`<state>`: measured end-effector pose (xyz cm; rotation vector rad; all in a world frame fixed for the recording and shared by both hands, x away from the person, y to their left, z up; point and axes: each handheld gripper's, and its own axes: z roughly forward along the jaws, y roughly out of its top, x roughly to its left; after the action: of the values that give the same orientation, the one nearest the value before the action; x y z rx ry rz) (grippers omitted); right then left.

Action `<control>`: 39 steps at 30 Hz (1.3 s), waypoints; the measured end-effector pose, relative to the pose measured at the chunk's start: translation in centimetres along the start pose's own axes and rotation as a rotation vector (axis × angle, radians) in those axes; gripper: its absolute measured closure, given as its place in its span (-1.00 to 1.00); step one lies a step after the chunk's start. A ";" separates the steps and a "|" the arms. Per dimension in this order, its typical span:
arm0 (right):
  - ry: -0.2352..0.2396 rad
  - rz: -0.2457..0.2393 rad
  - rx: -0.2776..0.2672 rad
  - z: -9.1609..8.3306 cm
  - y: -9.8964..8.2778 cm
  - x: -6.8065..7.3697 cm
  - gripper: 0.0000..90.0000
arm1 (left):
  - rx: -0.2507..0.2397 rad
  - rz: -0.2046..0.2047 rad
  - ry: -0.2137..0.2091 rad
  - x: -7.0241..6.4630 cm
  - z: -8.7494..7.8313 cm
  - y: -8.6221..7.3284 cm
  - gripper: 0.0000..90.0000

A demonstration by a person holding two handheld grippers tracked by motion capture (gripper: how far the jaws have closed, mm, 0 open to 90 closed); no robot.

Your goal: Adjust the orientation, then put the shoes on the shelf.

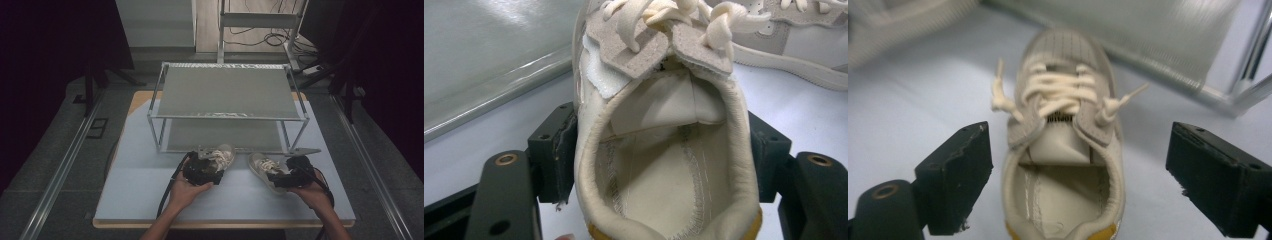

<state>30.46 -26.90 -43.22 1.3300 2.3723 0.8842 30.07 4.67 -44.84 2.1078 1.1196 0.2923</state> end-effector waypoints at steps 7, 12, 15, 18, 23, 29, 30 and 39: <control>-0.010 -0.023 0.126 2.3 0.4 0.0 -0.80 | -0.003 -0.006 0.011 1.3 -0.9 -0.3 -0.33; -0.011 -0.043 0.200 4.3 0.5 0.0 -0.73 | -0.018 -0.019 0.023 2.1 -1.7 -0.7 -0.33; 0.000 -0.047 0.203 4.8 0.5 0.1 -0.63 | -0.022 -0.025 0.025 2.6 -2.0 -0.9 -0.33; -0.001 -0.056 0.187 4.8 0.5 0.4 -0.45 | -0.026 -0.045 0.043 3.6 -2.9 -1.4 -0.33; 0.012 -0.038 0.166 4.1 0.6 0.1 -0.42 | -0.036 -0.059 0.064 4.6 -3.8 -1.6 -0.33; 0.010 -0.008 0.102 3.0 1.5 0.3 -0.42 | -0.043 -0.074 0.071 5.0 -3.8 -1.6 -0.33; 0.008 -0.003 0.093 2.8 1.7 0.4 -0.42 | -0.048 -0.078 0.076 5.0 -3.8 -1.5 -0.33; -0.017 0.043 0.062 3.1 3.8 1.1 -0.42 | -0.047 -0.086 0.097 5.1 -2.2 0.0 -0.33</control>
<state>34.00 -23.37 -43.19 1.4110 2.3845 0.8135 32.01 9.81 -43.90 2.0163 1.2449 0.3800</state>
